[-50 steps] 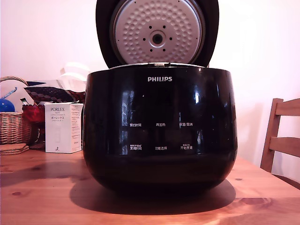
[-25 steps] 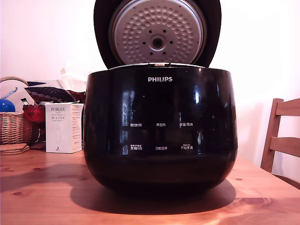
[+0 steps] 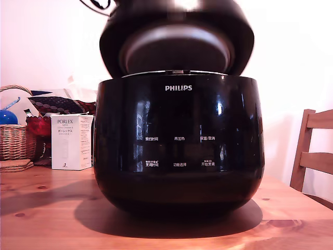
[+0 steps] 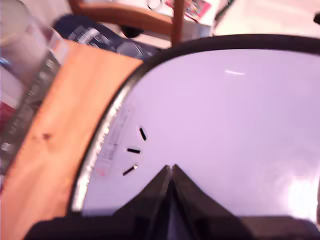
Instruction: Close the rice cooker by pressing the lid down with medium force
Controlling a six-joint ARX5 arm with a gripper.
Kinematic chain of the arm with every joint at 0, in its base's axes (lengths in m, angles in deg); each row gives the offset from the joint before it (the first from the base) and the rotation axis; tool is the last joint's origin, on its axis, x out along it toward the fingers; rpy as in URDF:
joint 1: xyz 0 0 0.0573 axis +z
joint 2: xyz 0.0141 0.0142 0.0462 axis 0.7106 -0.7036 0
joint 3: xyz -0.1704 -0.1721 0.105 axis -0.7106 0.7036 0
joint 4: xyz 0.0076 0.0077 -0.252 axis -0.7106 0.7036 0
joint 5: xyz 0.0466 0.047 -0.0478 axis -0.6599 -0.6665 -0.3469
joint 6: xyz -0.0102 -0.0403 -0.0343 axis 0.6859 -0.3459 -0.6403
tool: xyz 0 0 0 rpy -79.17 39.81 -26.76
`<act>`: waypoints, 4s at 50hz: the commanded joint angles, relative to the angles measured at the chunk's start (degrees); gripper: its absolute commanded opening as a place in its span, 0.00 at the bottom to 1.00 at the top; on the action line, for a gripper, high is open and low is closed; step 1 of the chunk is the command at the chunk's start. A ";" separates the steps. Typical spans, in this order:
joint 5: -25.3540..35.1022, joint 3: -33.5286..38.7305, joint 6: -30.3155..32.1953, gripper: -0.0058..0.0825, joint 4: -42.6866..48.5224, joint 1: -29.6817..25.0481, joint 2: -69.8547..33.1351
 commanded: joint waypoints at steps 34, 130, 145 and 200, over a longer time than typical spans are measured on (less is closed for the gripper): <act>0.44 10.01 -1.27 0.04 -1.88 -0.79 6.73; 2.54 31.19 -7.72 0.04 -0.04 -1.53 17.66; 2.43 35.08 -7.89 0.04 -3.50 -2.78 18.32; 3.45 45.79 -9.57 0.04 -11.30 -2.75 18.32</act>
